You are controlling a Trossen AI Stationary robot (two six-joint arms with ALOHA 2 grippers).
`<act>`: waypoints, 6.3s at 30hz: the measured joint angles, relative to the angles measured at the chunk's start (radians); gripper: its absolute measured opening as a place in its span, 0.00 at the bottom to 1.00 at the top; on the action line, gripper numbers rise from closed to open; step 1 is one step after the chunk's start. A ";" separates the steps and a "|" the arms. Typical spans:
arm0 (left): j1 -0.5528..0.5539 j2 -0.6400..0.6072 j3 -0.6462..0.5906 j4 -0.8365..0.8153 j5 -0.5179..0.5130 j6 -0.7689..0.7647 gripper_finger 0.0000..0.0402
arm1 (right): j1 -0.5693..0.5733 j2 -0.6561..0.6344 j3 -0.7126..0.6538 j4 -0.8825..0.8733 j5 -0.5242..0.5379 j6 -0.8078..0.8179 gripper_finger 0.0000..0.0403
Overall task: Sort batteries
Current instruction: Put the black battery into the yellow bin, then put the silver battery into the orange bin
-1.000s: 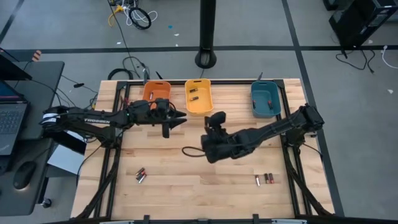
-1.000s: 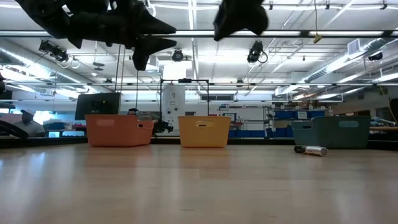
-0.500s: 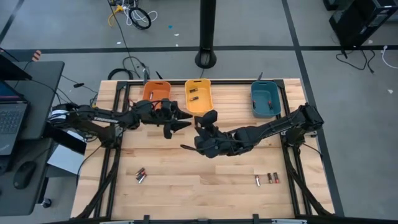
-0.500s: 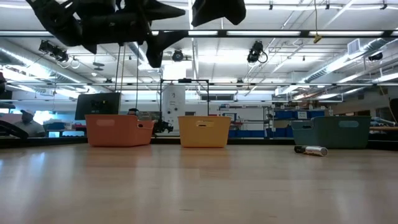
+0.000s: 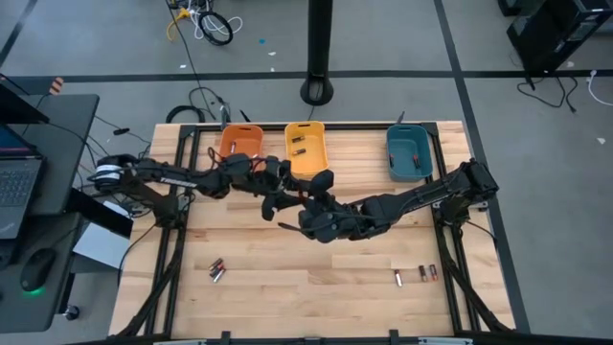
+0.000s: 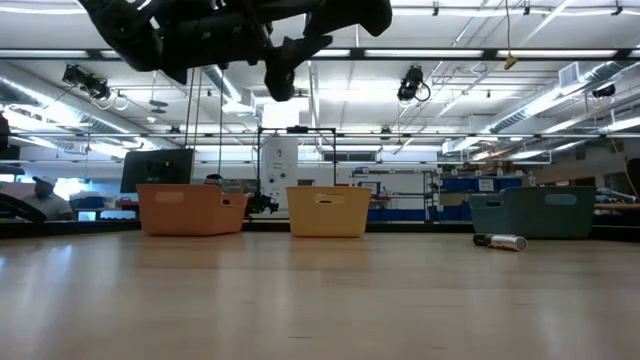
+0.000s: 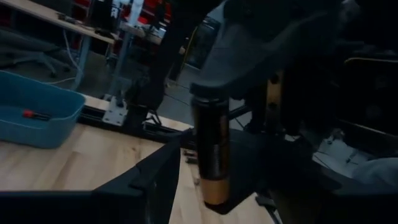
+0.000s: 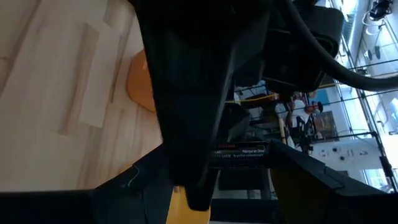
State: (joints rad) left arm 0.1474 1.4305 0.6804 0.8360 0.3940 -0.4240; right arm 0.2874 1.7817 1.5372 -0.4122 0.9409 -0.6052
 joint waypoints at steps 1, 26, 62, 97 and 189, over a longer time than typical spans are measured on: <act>0.000 0.002 0.006 0.002 0.005 0.000 0.56 | 0.000 0.000 0.000 0.000 0.000 0.001 0.58; 0.058 -0.001 0.008 0.017 0.084 0.040 0.14 | 0.015 -0.001 0.000 -0.008 0.073 0.059 0.74; 0.475 -0.020 0.390 -1.336 -0.151 0.428 0.14 | -0.028 -0.001 -0.311 -0.314 -0.066 0.838 0.02; 0.414 0.737 1.107 -1.721 -0.329 0.981 0.14 | 0.079 -0.001 -0.534 -0.186 -0.179 1.160 0.02; 0.381 0.637 1.095 -1.682 -0.419 0.997 0.36 | 0.076 0.000 -0.571 -0.108 -0.150 1.126 0.01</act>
State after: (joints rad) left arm 0.5282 2.0673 1.7752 -0.8460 -0.0252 0.5733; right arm 0.3634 1.7813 0.9665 -0.5203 0.7913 0.5205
